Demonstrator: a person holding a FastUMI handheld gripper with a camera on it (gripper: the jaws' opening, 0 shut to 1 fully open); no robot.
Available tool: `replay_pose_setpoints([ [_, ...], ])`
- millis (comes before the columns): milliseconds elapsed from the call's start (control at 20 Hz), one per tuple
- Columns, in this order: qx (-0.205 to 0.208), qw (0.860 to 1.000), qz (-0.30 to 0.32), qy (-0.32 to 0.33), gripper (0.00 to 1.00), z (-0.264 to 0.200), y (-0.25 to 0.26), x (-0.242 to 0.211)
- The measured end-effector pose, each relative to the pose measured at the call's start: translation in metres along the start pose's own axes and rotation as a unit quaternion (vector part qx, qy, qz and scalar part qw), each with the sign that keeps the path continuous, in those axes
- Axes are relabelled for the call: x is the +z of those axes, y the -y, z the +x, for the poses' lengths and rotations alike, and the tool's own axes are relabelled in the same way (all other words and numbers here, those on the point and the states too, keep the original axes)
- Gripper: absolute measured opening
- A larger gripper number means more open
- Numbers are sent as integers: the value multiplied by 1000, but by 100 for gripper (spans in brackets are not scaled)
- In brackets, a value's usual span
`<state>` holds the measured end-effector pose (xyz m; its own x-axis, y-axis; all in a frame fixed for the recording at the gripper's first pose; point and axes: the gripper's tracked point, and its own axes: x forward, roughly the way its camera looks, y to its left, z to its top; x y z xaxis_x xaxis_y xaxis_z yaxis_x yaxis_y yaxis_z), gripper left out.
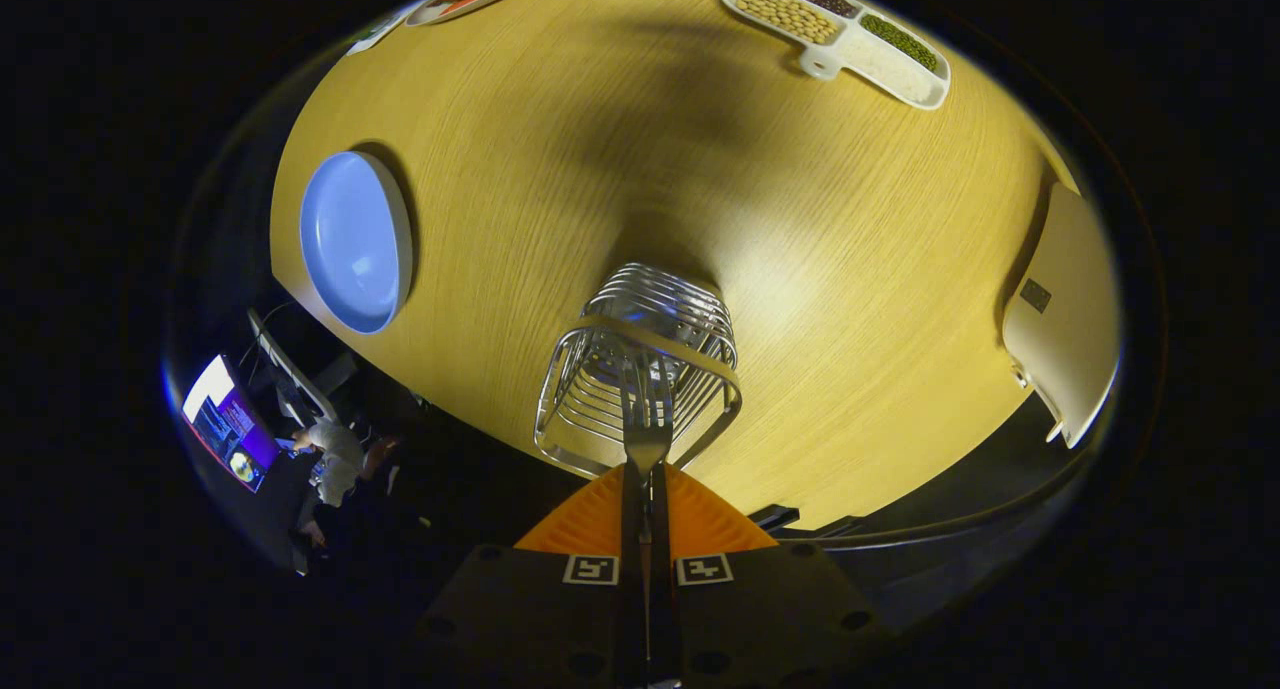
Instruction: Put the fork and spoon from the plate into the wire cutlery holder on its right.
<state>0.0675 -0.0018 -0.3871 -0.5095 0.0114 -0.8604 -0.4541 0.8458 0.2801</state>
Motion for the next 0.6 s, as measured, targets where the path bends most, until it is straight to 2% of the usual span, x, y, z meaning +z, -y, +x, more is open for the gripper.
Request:
replay_pose_setpoints([
  [250,-9,1000,-1,11,7,3,0,8],
  [400,-5,999,0,32,14,2,-4,14],
  [550,3,998,3,70,36,-2,-10,19],
  [600,8,997,5,82,48,-2,-13,20],
])
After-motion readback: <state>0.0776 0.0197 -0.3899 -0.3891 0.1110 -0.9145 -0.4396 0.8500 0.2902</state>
